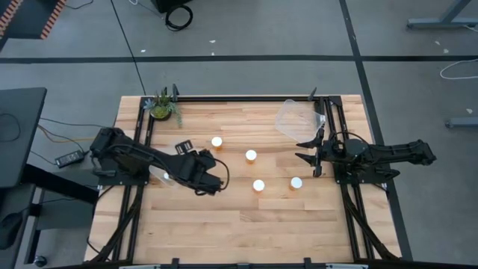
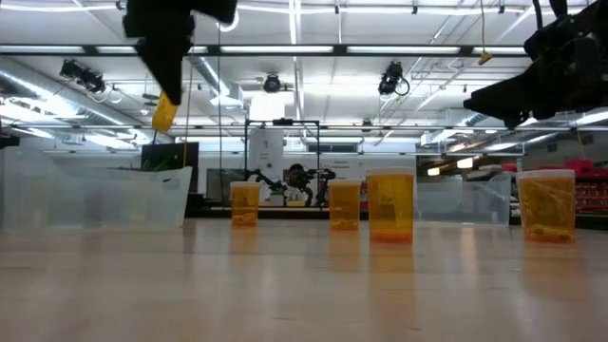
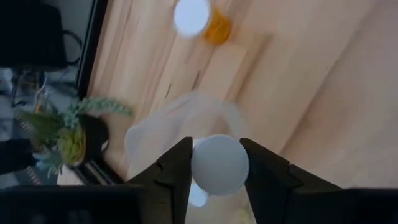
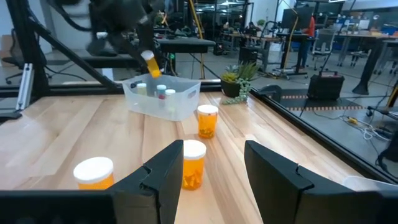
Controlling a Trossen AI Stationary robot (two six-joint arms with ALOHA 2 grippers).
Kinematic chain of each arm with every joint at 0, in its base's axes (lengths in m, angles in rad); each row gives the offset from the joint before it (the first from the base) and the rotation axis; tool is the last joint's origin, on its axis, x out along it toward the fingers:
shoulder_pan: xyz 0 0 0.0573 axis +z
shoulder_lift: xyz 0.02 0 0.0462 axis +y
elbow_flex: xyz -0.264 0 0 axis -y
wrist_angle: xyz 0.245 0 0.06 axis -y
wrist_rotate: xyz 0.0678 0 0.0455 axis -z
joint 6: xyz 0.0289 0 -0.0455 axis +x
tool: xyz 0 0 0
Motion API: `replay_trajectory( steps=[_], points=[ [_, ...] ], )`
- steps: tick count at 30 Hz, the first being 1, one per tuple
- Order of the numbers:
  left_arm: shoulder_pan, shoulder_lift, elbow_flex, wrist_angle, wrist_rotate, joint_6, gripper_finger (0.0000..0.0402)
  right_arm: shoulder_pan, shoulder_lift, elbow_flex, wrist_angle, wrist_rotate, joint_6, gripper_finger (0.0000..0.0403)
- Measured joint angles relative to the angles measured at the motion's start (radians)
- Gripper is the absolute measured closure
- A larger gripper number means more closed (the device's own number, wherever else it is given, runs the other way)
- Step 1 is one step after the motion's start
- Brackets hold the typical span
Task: Pick and place medicine bottles into bin by pill shape (circle, oval)
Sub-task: Put the small orange pill bottle into the left transparent bin
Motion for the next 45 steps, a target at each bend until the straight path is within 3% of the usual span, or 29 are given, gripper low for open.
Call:
replay_trajectory(
  steps=[14,22,31,45],
  points=[
    [0.030,-0.358,-0.413,0.157,-0.055,-0.162,0.0269,0.000,0.002,0.000,-0.001,0.000,0.000,0.0225],
    [0.126,-0.516,-0.595,0.361,-0.089,-0.161,0.0268,0.000,0.002,0.000,-0.001,0.000,0.000,0.0225],
    [0.259,-0.565,-0.720,0.561,-0.023,-0.135,0.0273,0.000,0.002,0.000,-0.001,0.000,0.000,0.0225],
    [0.396,-0.563,-0.840,0.696,0.136,-0.112,0.0272,0.000,0.002,0.000,-0.002,0.000,0.000,0.0225]
  ],
)
